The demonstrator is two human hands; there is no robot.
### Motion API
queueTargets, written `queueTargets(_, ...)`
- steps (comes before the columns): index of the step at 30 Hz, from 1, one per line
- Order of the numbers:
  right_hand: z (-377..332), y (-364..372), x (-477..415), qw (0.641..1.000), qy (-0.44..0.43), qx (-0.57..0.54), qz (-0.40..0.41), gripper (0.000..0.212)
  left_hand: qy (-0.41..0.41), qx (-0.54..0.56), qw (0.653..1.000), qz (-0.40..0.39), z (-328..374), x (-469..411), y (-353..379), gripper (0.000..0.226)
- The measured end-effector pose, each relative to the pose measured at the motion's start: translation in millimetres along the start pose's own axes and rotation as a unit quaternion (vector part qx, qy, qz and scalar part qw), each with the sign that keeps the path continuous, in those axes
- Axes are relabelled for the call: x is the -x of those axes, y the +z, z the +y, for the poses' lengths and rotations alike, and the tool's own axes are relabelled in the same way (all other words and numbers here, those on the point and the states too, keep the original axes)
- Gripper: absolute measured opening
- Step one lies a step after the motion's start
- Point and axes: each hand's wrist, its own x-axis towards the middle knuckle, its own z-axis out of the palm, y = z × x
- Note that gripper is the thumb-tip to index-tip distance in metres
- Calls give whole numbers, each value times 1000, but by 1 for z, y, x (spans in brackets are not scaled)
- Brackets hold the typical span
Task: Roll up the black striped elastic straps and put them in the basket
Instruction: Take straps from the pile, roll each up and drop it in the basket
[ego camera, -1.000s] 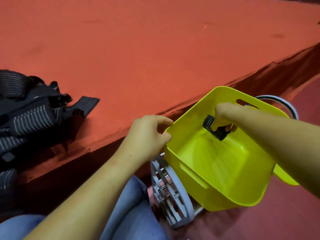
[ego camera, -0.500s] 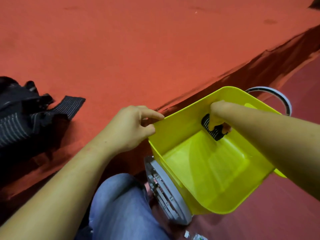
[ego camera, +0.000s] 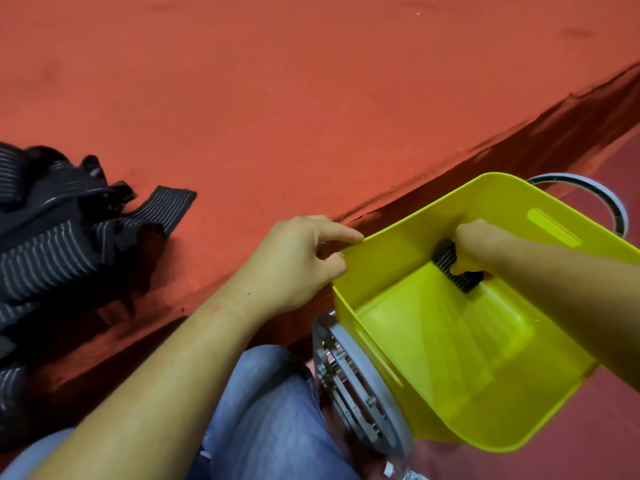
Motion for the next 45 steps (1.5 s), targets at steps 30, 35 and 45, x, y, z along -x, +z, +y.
queueTargets(30,-107,-101,197,805,-323,-491,-82,37,-86,62,975,194,-32,128,-55,16)
queueTargets(35,-185,-93,212,754,-418,-499,-88,38,-106,54,967,228,-50,160,-82,17)
queueTargets(45,-316,-76,227,665,-380,-641,-54,39,-198,59,910,359,-88,211,-155,29)
